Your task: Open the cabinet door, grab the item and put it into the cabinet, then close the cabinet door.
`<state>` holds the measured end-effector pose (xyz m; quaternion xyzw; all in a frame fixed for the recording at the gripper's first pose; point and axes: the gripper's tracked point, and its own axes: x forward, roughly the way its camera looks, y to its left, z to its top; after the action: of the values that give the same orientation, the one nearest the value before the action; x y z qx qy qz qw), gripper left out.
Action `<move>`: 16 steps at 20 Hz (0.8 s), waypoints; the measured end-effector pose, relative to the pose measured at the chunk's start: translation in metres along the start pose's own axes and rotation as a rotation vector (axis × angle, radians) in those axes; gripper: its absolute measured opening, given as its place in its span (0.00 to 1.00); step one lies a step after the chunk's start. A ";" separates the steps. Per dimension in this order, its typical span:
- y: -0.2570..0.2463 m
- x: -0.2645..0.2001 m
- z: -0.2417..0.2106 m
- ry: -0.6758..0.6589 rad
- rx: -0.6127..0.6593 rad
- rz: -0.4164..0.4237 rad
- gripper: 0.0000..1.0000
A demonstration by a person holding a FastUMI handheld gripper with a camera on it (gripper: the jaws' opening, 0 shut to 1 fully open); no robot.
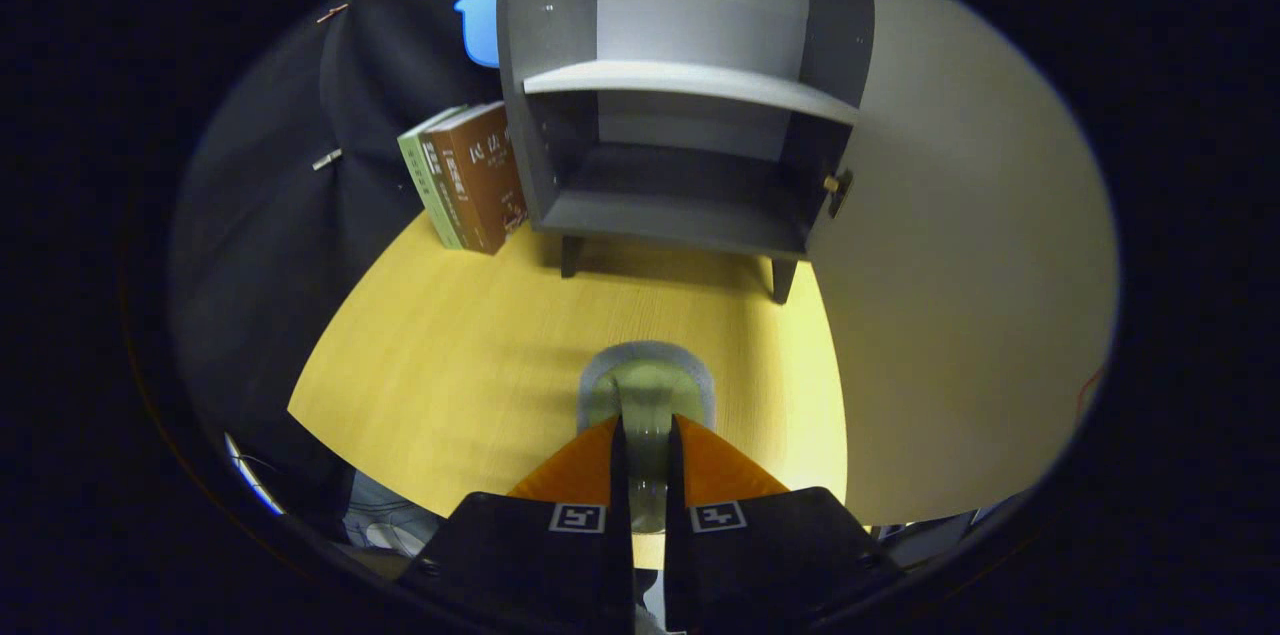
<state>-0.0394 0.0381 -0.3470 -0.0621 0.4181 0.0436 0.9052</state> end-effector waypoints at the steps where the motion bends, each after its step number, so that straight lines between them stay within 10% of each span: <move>1: 0.001 -0.007 0.011 -0.025 -0.002 0.003 0.16; 16: -0.010 -0.016 0.266 -0.436 -0.019 -0.030 0.16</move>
<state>0.1510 0.0678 -0.1633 -0.0658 0.2112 0.0462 0.9741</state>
